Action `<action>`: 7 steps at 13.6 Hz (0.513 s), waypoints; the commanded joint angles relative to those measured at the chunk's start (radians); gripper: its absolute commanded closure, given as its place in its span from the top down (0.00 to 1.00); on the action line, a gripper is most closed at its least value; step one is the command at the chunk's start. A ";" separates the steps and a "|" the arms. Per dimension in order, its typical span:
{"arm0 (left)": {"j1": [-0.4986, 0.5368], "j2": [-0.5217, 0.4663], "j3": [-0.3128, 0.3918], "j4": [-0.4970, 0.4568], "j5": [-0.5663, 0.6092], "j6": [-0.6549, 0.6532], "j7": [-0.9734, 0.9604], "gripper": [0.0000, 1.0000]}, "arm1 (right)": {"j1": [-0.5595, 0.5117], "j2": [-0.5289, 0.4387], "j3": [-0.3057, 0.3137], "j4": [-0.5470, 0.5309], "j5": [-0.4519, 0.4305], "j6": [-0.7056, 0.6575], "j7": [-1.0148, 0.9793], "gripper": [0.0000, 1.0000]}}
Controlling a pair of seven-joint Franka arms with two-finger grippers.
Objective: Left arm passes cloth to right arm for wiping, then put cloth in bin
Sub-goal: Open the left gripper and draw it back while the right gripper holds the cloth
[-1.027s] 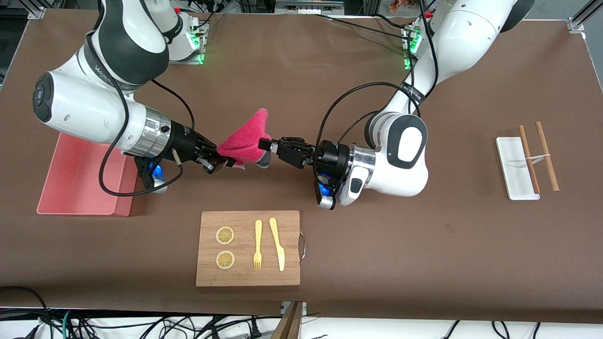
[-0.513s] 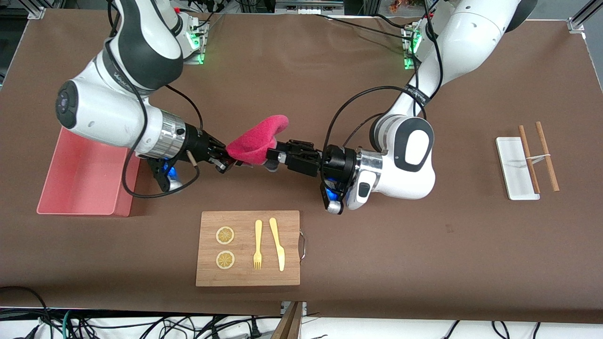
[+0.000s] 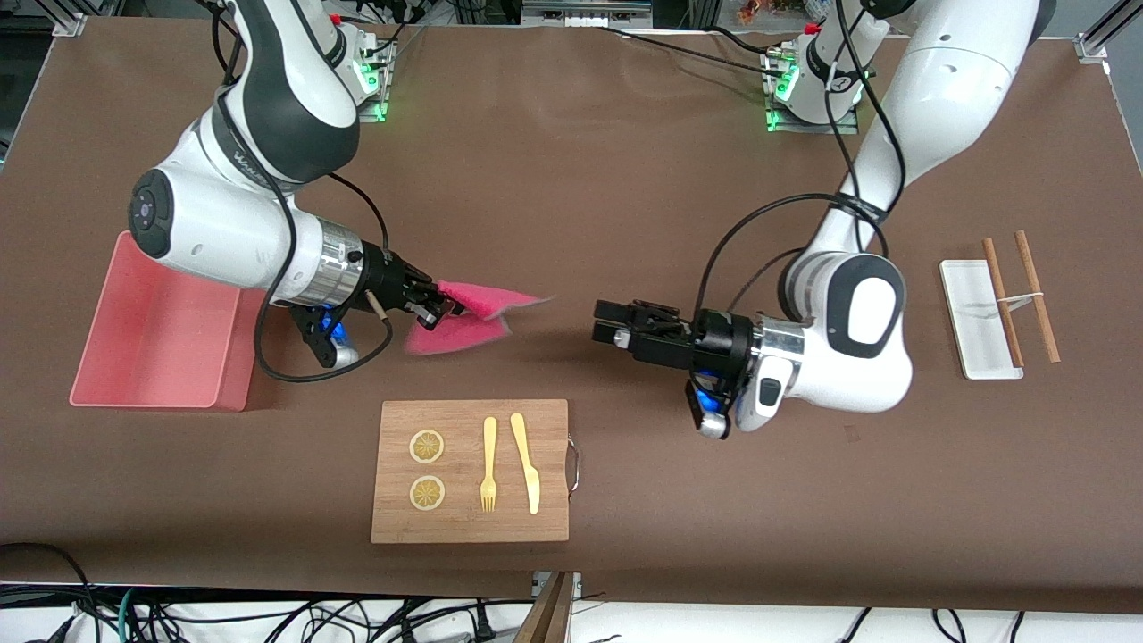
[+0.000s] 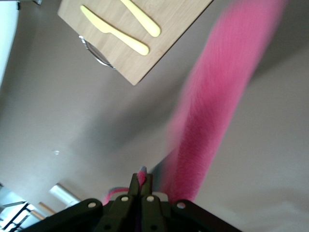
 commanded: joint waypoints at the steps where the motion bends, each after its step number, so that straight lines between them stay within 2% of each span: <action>1: 0.043 -0.023 -0.004 -0.009 0.070 -0.055 -0.034 0.88 | 0.032 0.016 -0.002 -0.011 -0.063 -0.002 -0.012 0.00; 4: 0.082 -0.070 -0.006 -0.009 0.252 -0.058 -0.106 0.88 | 0.059 0.036 -0.001 -0.028 -0.077 -0.002 -0.012 0.00; 7: 0.100 -0.171 -0.004 -0.021 0.482 -0.086 -0.161 0.88 | 0.111 0.082 -0.002 -0.033 -0.123 -0.001 -0.018 0.00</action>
